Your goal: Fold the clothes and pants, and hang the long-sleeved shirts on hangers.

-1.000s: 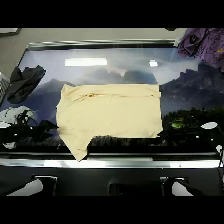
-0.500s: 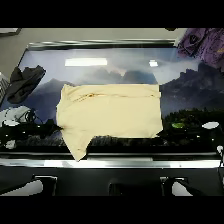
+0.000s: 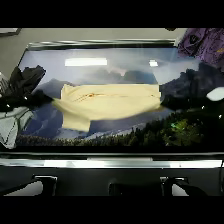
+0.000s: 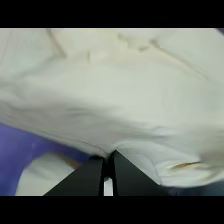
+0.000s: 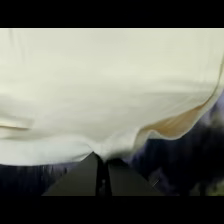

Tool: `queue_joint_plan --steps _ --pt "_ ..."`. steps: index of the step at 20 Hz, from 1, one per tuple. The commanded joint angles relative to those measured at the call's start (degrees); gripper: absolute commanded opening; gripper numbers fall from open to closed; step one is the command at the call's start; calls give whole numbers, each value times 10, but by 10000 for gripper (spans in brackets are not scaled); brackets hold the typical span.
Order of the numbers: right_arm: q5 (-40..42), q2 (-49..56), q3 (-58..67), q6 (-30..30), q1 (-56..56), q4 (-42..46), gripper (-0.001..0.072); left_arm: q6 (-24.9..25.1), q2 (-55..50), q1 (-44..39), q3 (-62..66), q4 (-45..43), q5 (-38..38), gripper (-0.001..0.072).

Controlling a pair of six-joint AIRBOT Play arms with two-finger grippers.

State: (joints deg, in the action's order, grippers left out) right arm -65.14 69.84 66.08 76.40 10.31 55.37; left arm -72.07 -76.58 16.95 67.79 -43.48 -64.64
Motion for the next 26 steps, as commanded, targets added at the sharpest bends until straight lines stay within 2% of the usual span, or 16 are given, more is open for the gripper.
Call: queue_joint_plan --steps 1,6,10,13,15,19,23,26 --pt "20 -1 236 85 -38 99 28 -78 3 -29 234 -128 -35 13" --pt "-42 -18 541 129 -38 128 28 -156 37 -33 533 -206 -66 14" --pt "-39 -143 560 141 -38 144 28 -205 178 -33 505 -282 -63 14" --pt "-54 -215 560 188 -38 198 28 -245 281 -33 452 -365 -68 13" --pt "-70 -236 560 222 -38 229 28 -258 313 -33 444 -391 -84 14" --pt "-129 -206 548 259 -37 257 28 -251 295 -33 439 -390 -98 14" --pt "-228 -87 514 262 -37 262 28 -185 194 -33 398 -315 -116 14" --pt "-240 23 479 241 -37 263 28 -143 77 -42 354 -276 -119 14"
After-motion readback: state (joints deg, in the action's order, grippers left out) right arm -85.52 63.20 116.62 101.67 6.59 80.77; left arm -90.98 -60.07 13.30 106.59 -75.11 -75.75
